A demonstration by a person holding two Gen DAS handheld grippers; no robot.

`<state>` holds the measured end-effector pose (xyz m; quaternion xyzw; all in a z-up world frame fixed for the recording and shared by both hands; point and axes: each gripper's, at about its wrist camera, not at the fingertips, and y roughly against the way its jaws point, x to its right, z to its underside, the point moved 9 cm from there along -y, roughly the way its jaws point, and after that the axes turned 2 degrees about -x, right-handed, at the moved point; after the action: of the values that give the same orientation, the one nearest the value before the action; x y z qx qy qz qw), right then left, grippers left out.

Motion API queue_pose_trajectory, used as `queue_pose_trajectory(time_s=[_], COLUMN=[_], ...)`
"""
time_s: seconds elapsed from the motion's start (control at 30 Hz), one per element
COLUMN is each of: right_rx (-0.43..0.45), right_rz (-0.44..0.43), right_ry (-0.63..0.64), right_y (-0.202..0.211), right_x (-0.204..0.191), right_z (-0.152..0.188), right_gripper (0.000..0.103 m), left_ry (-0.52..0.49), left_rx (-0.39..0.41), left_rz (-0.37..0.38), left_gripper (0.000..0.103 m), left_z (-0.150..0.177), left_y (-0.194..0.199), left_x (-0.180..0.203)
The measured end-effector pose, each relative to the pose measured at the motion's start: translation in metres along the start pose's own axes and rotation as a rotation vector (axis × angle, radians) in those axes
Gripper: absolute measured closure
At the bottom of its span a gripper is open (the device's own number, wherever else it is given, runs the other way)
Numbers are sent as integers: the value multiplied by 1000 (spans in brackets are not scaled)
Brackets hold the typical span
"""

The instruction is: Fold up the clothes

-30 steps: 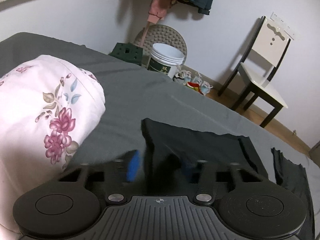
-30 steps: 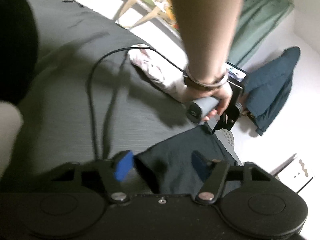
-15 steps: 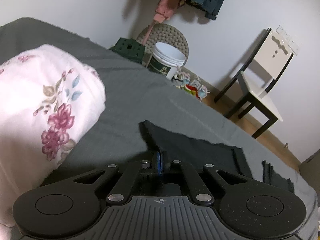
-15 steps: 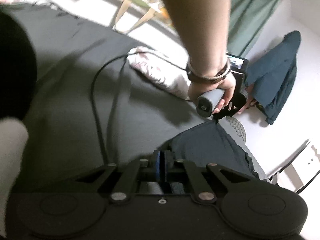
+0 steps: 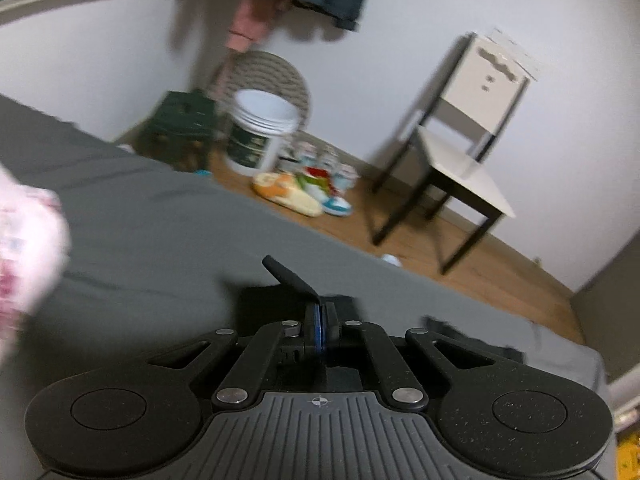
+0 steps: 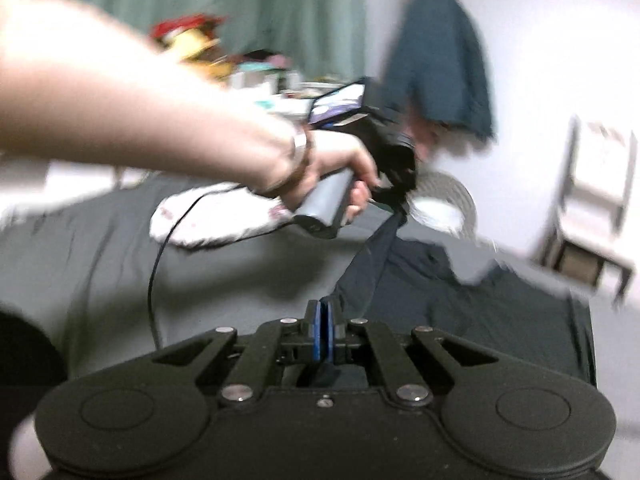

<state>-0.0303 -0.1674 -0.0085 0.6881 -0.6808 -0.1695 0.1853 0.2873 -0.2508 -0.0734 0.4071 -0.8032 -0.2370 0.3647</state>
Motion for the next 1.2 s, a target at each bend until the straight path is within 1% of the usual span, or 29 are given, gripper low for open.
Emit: queue_pose_trajectory(time_s=[0.07, 0.17, 0.27, 0.33, 0.47, 0.57, 0.63, 0.67, 0.73, 0.83, 0.93, 1.1, 1.2], right_rx=[-10, -35, -64, -82, -139, -171, -206, -222, -245, -256, -291, -330, -344], right_rz=[11, 27, 55, 76, 91, 95, 109, 110, 93, 86, 80, 54, 59], right_ry=[-115, -280, -398, -446, -487, -481, -456, -465, -497, -519, -581, -666, -684], right_y=[11, 25, 35, 37, 38, 41, 41, 40, 39, 40, 38, 34, 34], right_x=[26, 65, 98, 113, 134, 144, 150, 154, 159, 167, 179, 188, 192], right_z=[2, 14, 34, 47, 62, 68, 72, 76, 80, 83, 92, 105, 109], right_gripper=[99, 99, 99, 99, 99, 99, 99, 99, 99, 99, 99, 99, 99], left_ry=[-21, -37, -49, -71, -111, -132, -153, -164, -180, -187, -206, -235, -247], left_rx=[-6, -8, -9, -19, -42, -61, -75, -81, -93, -105, -115, -122, -131], left_rz=[24, 69, 116, 139, 170, 183, 179, 177, 175, 177, 175, 155, 147], left_gripper=[103, 103, 103, 103, 103, 103, 103, 103, 103, 103, 103, 103, 103], left_z=[3, 7, 13, 20, 33, 42, 48, 50, 56, 63, 68, 74, 77], left_y=[-8, -18, -27, -32, -42, -48, -55, -58, -63, -69, -76, -88, -94], left_x=[27, 67, 106, 129, 169, 190, 202, 208, 217, 228, 239, 255, 262])
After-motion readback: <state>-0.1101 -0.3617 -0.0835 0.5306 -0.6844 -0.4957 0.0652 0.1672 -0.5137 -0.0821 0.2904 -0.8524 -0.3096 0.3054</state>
